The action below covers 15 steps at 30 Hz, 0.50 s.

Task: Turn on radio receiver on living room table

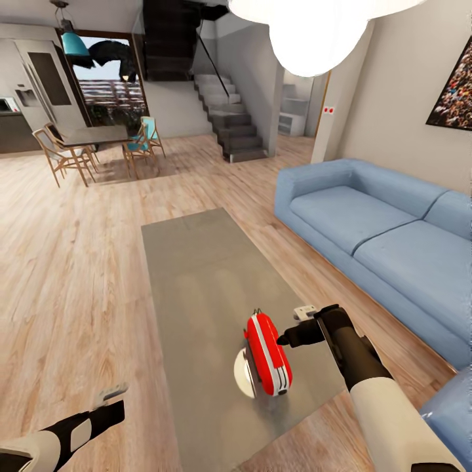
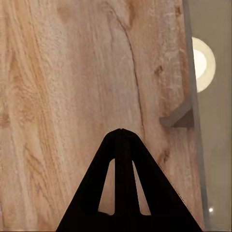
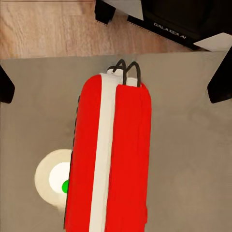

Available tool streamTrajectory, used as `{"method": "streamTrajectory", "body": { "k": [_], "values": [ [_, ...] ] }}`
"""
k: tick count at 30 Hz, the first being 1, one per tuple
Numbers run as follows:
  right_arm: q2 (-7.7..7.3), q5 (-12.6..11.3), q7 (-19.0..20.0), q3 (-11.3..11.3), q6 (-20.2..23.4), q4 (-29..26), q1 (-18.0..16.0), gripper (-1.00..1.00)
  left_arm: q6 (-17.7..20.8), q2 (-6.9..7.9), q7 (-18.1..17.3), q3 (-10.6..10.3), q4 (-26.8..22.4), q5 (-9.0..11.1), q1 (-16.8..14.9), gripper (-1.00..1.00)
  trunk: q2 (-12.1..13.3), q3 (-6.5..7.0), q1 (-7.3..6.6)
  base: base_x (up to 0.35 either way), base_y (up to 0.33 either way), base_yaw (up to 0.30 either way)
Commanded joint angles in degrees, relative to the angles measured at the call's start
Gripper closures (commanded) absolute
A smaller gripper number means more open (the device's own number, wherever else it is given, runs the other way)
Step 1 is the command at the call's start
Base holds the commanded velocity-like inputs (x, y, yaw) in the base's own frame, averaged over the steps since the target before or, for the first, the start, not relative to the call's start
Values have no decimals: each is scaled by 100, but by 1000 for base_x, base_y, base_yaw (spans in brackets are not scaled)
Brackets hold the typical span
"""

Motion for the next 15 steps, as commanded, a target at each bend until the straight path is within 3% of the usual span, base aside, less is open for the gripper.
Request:
{"method": "streamTrajectory", "body": {
  "k": [1, 15],
  "values": [
    [1, 1, 0, 0, 0, 0, 0, -100, 0, 0, 0, 0, 0, -1, 0, 100, 42, 18, -23, -286, 0, 0],
    [1, 1, 0, 1, 0, 0, 0, -100, 0, -2, 0, 0, 0, -3, 0, 100, 603, 270, -330, -328, 0, 0]
  ]
}}
